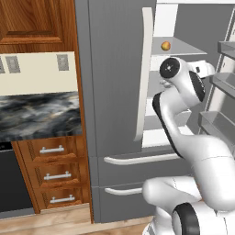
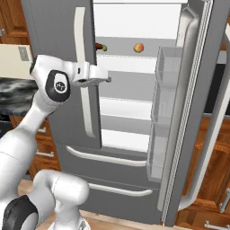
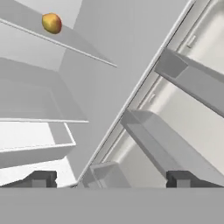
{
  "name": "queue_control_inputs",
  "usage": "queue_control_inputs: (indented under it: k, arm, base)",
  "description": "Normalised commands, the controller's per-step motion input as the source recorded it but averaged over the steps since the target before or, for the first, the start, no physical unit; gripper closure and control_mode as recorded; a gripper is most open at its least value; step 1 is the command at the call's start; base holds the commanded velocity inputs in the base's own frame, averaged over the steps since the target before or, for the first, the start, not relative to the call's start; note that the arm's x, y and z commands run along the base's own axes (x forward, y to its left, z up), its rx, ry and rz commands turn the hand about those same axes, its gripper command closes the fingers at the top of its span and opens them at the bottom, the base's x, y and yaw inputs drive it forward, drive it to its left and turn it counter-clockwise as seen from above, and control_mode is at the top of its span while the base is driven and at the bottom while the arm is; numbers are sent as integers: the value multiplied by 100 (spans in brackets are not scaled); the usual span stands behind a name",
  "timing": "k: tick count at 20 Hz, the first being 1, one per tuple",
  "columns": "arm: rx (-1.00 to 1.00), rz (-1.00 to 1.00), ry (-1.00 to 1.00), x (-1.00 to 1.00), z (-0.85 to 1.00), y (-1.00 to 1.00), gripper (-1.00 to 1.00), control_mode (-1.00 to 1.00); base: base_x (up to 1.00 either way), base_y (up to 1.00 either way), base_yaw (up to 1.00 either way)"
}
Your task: Open the fridge, remove the mango, lemon wedge, and chicken drumstick, and place them on any counter.
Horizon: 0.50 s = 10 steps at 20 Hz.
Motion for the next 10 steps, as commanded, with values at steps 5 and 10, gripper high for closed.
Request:
queue_control_inputs:
  k: [5, 10]
  arm:
    - [17, 9, 9, 0, 0, 81, -100, -100]
    - [21, 15, 21, 0, 0, 14, -100, -100]
  base:
    - [0, 0, 0]
    - [0, 0, 0]
